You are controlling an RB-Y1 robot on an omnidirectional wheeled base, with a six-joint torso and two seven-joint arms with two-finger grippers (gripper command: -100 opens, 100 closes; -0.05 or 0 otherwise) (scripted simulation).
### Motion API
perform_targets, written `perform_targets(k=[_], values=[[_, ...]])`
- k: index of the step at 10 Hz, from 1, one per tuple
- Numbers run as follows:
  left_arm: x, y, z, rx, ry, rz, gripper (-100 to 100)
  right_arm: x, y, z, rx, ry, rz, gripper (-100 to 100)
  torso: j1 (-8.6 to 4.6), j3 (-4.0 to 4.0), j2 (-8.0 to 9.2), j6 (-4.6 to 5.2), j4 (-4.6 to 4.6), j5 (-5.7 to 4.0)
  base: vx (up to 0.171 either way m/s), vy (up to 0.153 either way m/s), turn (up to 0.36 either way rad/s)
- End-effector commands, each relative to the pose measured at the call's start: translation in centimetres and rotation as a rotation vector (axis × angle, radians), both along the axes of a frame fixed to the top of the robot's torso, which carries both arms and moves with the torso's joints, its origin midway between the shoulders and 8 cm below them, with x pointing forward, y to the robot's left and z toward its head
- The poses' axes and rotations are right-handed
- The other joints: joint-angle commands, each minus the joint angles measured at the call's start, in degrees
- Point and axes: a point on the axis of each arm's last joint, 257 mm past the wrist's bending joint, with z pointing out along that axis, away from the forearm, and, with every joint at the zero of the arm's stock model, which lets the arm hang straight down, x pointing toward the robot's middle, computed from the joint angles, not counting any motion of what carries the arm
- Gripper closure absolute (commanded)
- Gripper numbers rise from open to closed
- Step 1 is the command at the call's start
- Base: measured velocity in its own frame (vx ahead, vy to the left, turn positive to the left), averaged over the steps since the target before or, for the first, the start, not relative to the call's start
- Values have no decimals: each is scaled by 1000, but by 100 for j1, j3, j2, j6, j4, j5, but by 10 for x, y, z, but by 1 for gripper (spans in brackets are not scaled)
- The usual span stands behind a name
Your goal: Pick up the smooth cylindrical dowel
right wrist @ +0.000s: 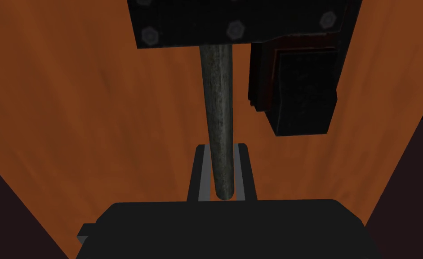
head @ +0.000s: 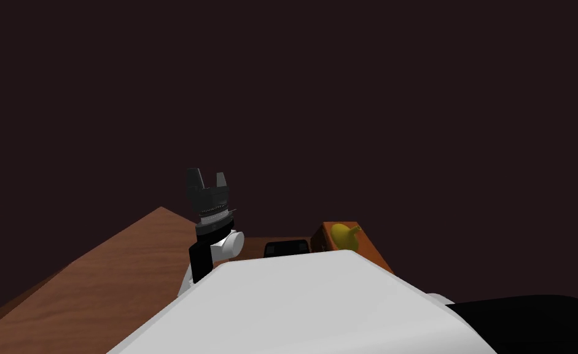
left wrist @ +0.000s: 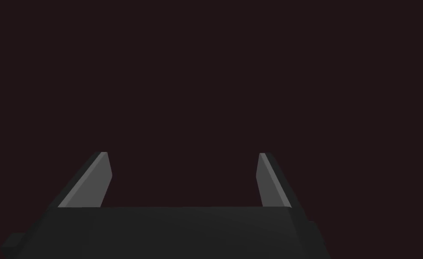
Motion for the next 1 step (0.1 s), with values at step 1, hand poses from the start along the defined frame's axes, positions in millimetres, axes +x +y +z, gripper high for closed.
perform_targets(k=[1], values=[[0, 0, 0, 0, 0, 0, 0, 0, 0, 0, 0, 0, 0, 0, 0, 0, 0, 0, 0, 0, -1, 6, 0]])
